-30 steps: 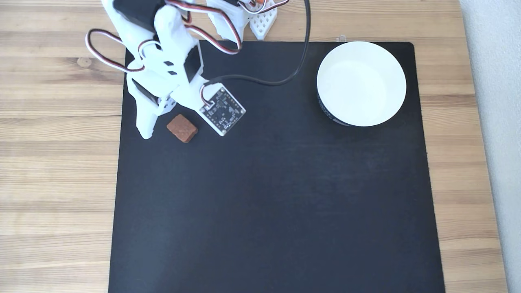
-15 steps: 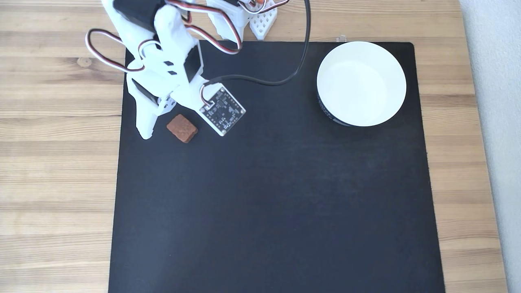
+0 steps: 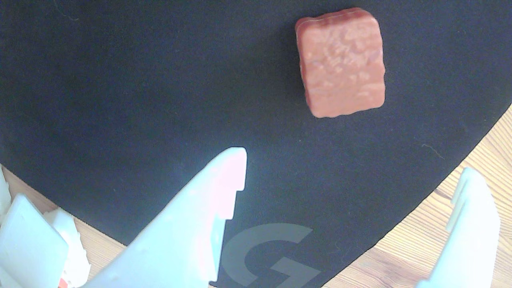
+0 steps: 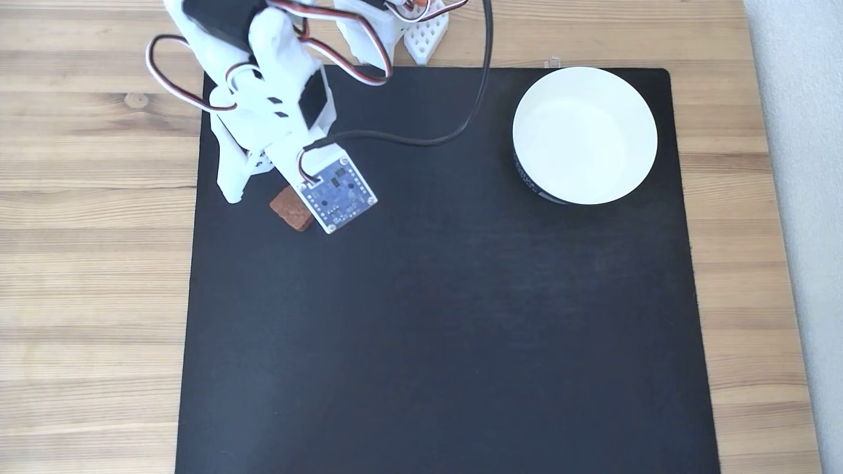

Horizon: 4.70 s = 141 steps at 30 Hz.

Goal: Pick up the toy and place it on the plate

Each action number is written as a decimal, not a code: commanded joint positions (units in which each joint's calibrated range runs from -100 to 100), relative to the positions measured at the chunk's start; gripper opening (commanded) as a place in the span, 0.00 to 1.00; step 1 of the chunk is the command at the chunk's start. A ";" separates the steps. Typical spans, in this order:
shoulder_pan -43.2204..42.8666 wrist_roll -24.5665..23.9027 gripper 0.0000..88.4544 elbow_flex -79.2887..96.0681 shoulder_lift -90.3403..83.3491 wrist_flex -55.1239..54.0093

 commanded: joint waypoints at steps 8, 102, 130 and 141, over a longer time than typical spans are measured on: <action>-0.21 0.00 0.41 -0.87 -0.23 -0.16; -1.71 2.03 0.03 -15.65 28.28 -3.38; -45.88 0.57 0.03 -30.88 -2.56 -2.70; -61.52 -2.61 0.03 -12.22 -12.99 -9.14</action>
